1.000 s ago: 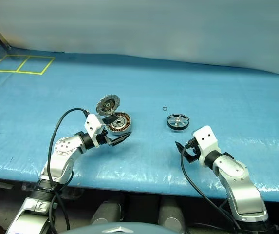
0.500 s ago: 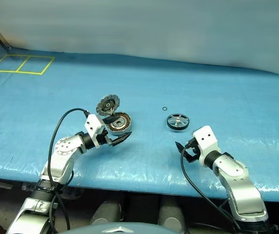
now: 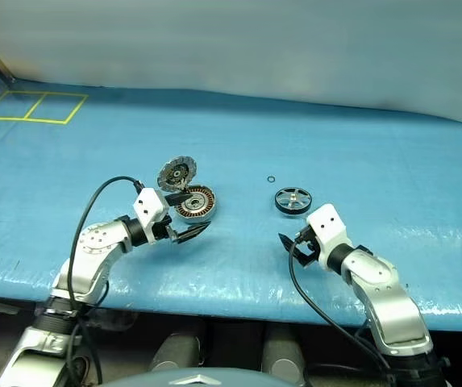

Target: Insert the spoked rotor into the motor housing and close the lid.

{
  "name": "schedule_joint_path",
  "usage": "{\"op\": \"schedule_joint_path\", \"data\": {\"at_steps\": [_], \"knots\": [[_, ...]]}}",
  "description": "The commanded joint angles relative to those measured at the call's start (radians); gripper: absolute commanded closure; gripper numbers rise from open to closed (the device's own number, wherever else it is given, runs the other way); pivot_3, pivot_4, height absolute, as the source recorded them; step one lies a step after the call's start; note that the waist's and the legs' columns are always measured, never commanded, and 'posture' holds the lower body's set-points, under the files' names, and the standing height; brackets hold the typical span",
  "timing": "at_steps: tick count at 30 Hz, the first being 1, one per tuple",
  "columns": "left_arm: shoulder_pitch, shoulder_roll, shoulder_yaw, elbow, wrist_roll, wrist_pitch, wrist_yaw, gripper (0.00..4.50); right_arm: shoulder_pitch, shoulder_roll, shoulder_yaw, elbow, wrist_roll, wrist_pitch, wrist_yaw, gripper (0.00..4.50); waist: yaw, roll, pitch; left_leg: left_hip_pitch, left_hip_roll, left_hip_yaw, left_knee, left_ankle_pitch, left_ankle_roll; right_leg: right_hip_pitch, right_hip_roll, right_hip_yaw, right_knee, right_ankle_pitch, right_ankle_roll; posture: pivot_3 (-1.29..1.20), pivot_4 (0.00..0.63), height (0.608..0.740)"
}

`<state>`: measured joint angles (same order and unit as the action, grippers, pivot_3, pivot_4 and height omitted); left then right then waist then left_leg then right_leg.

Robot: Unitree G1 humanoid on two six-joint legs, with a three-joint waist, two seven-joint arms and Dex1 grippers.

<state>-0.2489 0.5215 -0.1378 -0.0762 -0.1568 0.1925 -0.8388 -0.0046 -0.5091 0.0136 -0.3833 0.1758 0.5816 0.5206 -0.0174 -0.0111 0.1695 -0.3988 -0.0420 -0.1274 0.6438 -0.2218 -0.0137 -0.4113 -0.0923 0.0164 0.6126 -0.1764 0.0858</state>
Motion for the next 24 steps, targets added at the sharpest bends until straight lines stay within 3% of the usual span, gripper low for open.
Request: {"op": "schedule_joint_path", "data": {"at_steps": [1, 5, 8, 17, 24], "knots": [[-0.063, 0.122, -0.093, -0.151, 0.108, 0.02, -0.098, 0.0, -0.062, -0.006, 0.008, 0.024, 0.006, -0.031, 0.026, 0.02, 0.003, -0.001, 0.001, 0.0, 0.0, 0.0, 0.0, 0.0, 0.0, 0.0, 0.0, 0.0, 0.0, 0.0, 0.0, 0.0, 0.15, 0.74], [-0.2, 0.288, -0.218, -0.195, 0.277, -0.046, -0.245, 0.0, -0.1, -0.019, 0.048, 0.077, -0.01, -0.04, 0.061, 0.02, 0.006, 0.0, 0.001, -0.001, 0.0, 0.0, -0.002, 0.0, 0.0, -0.001, 0.0, 0.0, -0.001, 0.0, -0.001, 0.0, 0.15, 0.74], [-0.328, 0.339, -0.301, -0.176, 0.39, -0.099, -0.331, 0.0, -0.131, -0.019, 0.062, 0.111, -0.013, -0.048, 0.077, 0.02, 0.006, 0.0, 0.001, -0.001, 0.0, 0.0, -0.004, 0.0, 0.0, -0.002, 0.0, 0.0, -0.002, 0.0, -0.001, 0.0, 0.15, 0.74], [-0.603, 0.277, -0.477, 0.076, 0.63, -0.305, -0.439, 0.0, -0.157, -0.088, 0.055, 0.122, -0.012, -0.032, 0.131, 0.02, -0.002, -0.001, 0.002, -0.001, 0.0, 0.0, -0.007, 0.0, 0.0, -0.003, 0.001, 0.0, -0.002, 0.0, 0.001, 0.0, 0.15, 0.74], [-0.628, 0.237, -0.486, 0.159, 0.684, -0.363, -0.455, 0.0, -0.148, -0.128, 0.02, 0.096, -0.002, -0.018, 0.131, 0.02, -0.008, -0.001, 0.003, -0.001, 0.0, 0.0, -0.006, 0.0, 0.0, -0.002, 0.001, 0.0, -0.002, 0.002, 0.004, 0.0, 0.15, 0.74]]}}
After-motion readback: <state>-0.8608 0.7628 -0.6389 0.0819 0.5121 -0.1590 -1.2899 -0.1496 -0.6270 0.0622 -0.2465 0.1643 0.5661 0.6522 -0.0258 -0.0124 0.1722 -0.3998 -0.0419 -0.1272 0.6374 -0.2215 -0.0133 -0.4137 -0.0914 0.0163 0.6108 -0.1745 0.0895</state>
